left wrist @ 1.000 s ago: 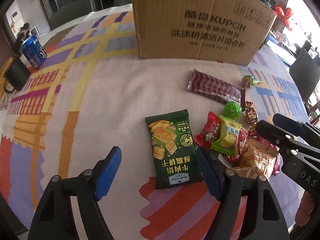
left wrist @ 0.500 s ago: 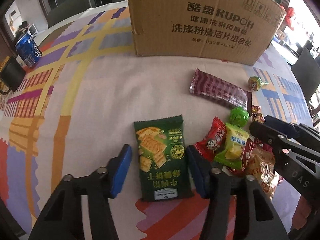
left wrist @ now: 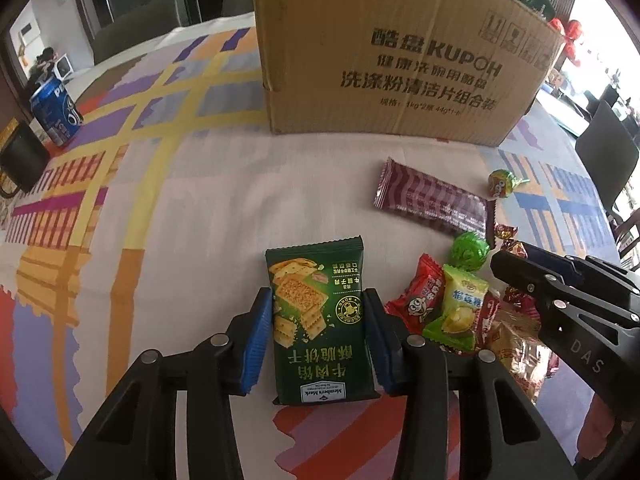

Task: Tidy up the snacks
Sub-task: 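Grasp the green cracker packet with the left tool while the right tool grasps the wrapped chocolate, then carry both snacks over the box and open both tools to release them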

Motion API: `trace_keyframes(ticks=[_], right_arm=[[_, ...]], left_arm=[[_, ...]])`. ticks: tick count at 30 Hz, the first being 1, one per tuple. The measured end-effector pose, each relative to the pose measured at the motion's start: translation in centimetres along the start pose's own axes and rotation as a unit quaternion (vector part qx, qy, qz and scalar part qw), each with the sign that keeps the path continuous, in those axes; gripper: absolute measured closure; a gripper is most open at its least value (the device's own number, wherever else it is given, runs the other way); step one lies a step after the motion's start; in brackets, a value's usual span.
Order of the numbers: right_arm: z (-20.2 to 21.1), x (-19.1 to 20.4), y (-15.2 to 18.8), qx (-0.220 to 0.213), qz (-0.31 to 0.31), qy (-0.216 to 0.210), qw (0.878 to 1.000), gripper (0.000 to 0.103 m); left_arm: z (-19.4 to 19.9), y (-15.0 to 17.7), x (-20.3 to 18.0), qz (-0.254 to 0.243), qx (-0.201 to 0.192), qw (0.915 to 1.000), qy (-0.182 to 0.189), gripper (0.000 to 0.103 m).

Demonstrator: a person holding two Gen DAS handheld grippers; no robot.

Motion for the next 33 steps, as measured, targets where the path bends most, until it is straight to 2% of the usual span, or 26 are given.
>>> trace_keyframes(ticks=[15, 33], right_arm=[[5.1, 0.8, -1.4, -0.06, 0.011, -0.004, 0.998, 0.08], [10.9, 1.6, -4.7, -0.139, 0.015, -0.014, 0.99, 0.08]], left_arm=[[4.7, -1.6, -0.9, -0.009, -0.059, 0.9981, 0.018, 0.059], [10.8, -6.6, -1.8, -0.027, -0.151, 0.9879, 0.024, 0.059]])
Point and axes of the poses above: each gripper's, at about its wrist camera, not at the fingertips, and z roughly against the way its jaws point, x to its left, y to its underside, the point moved 7 cm from there along -z, roughly the way its jaws point, and after that the axes turned 3 degrees about z, right-handed, at the moved point
